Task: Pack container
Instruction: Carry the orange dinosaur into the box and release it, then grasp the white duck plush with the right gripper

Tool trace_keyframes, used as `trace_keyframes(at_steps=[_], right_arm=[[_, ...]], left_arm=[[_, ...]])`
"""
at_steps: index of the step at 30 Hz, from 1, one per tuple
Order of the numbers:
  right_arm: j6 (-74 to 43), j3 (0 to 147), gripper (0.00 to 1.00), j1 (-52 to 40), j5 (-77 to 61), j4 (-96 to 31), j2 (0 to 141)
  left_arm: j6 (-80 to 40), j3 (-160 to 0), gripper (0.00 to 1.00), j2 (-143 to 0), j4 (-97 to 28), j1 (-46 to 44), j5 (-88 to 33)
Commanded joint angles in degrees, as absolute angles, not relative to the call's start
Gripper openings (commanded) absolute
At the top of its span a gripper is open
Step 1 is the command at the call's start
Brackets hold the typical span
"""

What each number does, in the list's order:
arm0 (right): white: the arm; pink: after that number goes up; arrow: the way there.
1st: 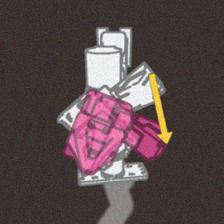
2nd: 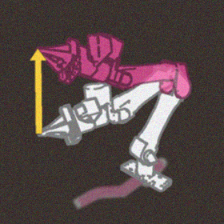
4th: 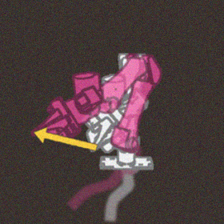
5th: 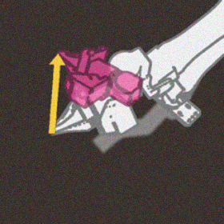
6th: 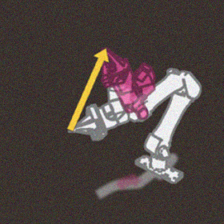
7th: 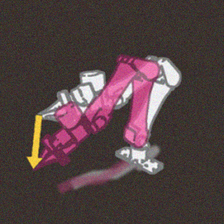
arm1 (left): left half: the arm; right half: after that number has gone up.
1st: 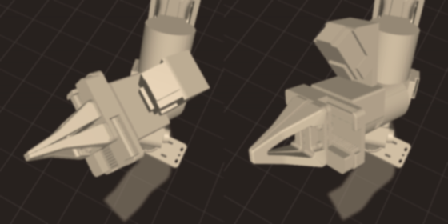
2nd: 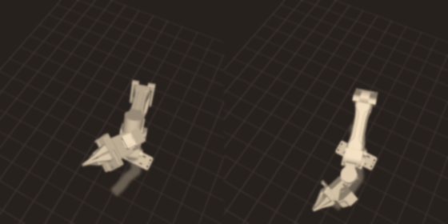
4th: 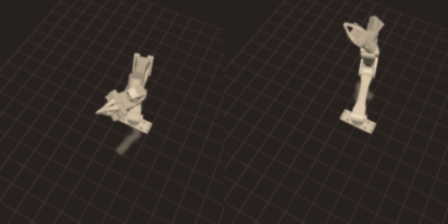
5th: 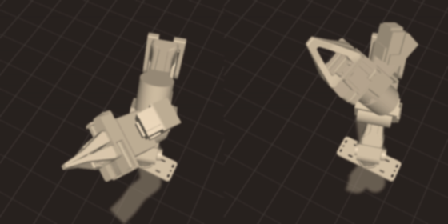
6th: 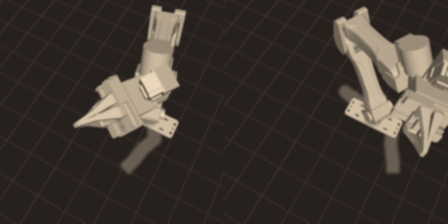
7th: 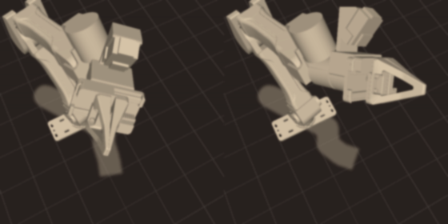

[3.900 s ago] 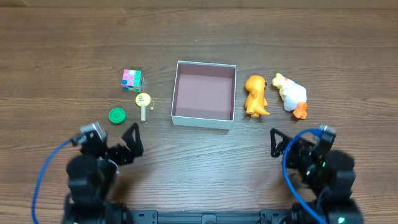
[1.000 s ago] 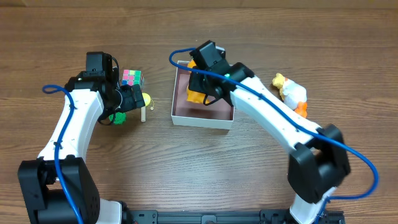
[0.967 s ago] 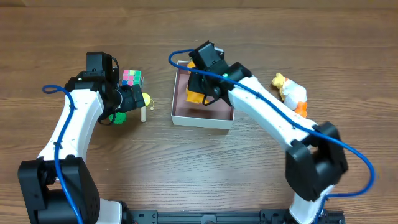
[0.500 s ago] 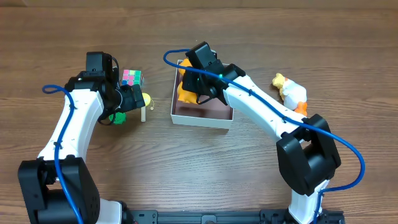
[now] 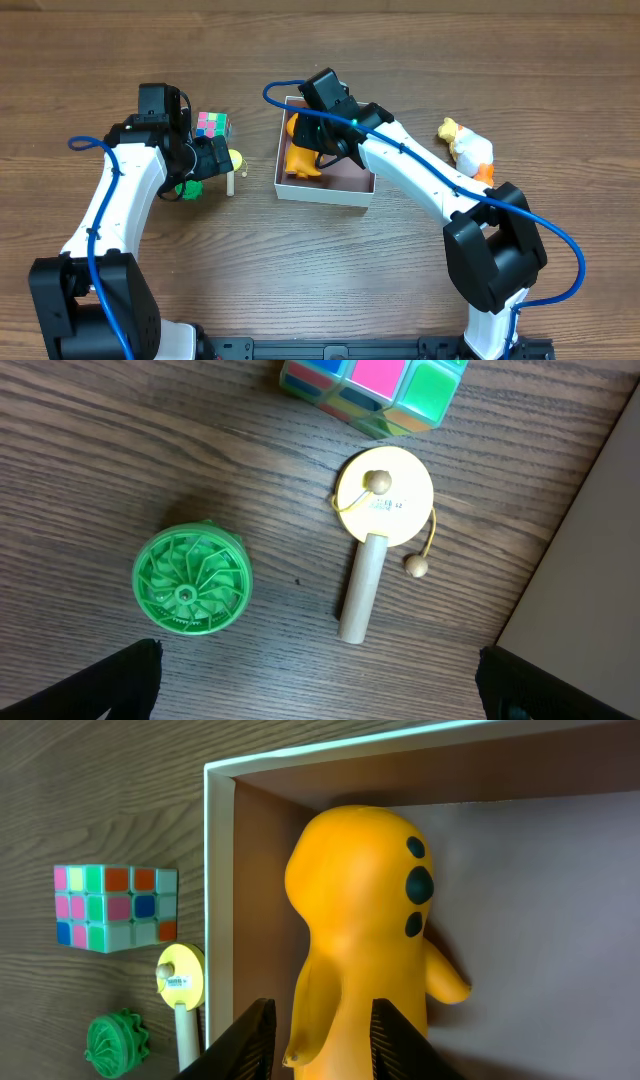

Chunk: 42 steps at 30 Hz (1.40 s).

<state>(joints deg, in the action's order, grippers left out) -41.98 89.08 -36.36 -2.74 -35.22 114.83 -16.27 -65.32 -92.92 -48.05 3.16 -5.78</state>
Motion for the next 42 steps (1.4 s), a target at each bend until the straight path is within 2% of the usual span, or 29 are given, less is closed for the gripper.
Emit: trace_keyframes(at_steps=[1,5,10,13,15,17,20,28,37,39,42], right_arm=[[-37.78,89.97,0.36,-35.92,-2.94,-35.51,113.89],[-30.15,92.38,0.47,-35.51,-1.39,-39.88,108.62],[-25.54,94.83,0.51,-33.67,10.92,-52.14,100.16],[-22.72,94.83,0.5,-29.71,18.0,-58.7,96.88],[-20.78,94.83,0.54,-25.82,20.18,-61.78,96.51],[-18.52,94.26,0.65,-20.71,20.36,-63.48,97.03],[-17.65,92.42,0.75,-12.34,18.9,-63.46,99.11],[-8.78,89.56,0.93,2.98,3.66,-61.41,107.07],[-2.94,88.53,0.89,5.96,-3.16,-63.68,113.97],[-2.96,86.85,0.82,5.98,-5.37,-62.74,115.07],[-3.33,83.77,0.61,5.98,-6.15,-60.73,115.48]], left_arm=[[-15.2,-66.59,1.0,-93.45,-47.99,3.64,-5.76],[-15.22,-66.59,1.0,-93.45,-47.99,3.64,-5.76],[-15.2,-66.59,1.0,-93.45,-47.99,3.64,-5.76],[-15.2,-66.59,1.0,-93.45,-47.97,3.64,-5.76],[-15.2,-66.59,1.0,-93.45,-47.99,3.64,-5.76],[-15.2,-66.59,1.0,-93.45,-47.99,3.64,-5.76],[-15.22,-66.59,1.0,-93.45,-47.99,3.64,-5.76],[-15.2,-66.59,1.0,-93.45,-47.99,3.64,-5.76],[-15.2,-66.59,1.0,-93.45,-47.97,3.64,-5.76],[-15.2,-66.59,1.0,-93.45,-47.97,3.64,-5.76],[-15.2,-66.59,1.0,-93.45,-47.99,3.64,-5.76]])
